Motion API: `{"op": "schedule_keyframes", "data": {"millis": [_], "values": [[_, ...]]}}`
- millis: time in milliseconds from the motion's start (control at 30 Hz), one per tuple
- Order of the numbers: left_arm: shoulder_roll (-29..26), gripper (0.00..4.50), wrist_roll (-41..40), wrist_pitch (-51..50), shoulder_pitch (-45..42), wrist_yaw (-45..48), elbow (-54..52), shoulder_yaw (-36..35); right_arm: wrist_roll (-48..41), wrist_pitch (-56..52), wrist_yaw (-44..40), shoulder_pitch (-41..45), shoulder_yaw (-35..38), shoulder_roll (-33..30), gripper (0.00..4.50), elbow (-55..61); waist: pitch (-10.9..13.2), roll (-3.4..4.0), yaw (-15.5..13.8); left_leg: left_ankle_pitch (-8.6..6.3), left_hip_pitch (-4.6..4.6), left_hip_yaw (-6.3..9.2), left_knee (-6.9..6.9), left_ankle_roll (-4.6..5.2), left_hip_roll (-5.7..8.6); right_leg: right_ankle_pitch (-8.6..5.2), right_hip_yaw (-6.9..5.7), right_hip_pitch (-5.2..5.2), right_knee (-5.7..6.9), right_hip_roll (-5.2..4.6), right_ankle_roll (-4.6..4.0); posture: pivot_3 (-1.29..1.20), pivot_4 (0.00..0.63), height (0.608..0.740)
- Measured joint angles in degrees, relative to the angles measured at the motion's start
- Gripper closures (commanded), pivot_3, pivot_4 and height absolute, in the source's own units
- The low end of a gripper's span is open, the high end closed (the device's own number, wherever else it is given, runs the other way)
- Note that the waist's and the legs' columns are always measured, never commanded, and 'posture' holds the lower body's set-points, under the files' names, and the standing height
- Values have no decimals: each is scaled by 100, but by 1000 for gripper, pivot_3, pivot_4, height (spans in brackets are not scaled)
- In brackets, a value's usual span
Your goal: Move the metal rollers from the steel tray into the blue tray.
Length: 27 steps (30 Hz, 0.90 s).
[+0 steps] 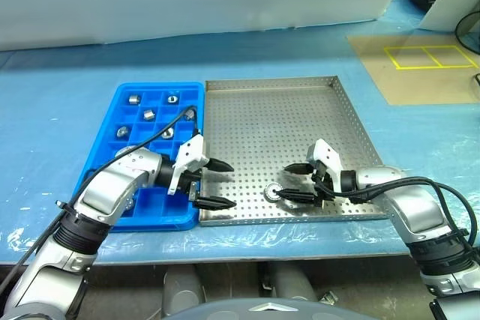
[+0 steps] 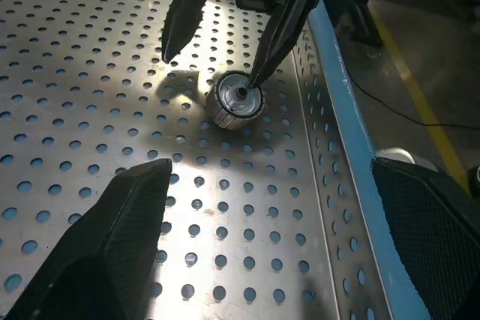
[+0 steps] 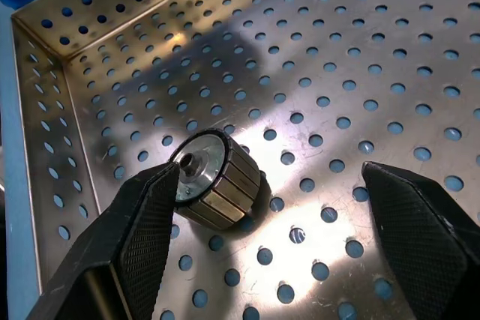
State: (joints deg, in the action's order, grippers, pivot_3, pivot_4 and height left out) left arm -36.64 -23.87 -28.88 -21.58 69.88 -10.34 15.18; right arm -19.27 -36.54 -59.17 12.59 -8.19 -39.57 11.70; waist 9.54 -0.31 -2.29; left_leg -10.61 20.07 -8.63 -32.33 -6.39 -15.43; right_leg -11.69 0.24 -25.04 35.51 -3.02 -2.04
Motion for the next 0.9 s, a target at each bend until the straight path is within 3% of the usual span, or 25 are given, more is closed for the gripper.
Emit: {"op": "schedule_keyframes", "data": {"millis": [367, 700, 900], "values": [[-44, 0, -46, -101, 154, -189, -157, -173, 219, 382, -80, 209, -496, 127, 466, -338, 0, 0, -10, -1, -2, 0, -2, 2, 3, 0, -1, 3, 2, -5, 0, -79, 150, 740], [-106, 0, -89, -165, 200, -253, -283, -224, 338, 615, -178, 290, -501, 163, 2705, -593, 0, 0, -22, -1, -1, 0, -1, 2, 4, 0, -3, 3, 1, -6, 0, -72, 150, 740], [-226, 0, -140, -190, 237, -293, -360, -295, 532, 785, -119, 471, -551, 257, 2746, -727, 0, 0, -20, -1, -2, 0, 0, 2, 3, 0, -4, 2, 5, -6, 0, -46, 150, 740]]}}
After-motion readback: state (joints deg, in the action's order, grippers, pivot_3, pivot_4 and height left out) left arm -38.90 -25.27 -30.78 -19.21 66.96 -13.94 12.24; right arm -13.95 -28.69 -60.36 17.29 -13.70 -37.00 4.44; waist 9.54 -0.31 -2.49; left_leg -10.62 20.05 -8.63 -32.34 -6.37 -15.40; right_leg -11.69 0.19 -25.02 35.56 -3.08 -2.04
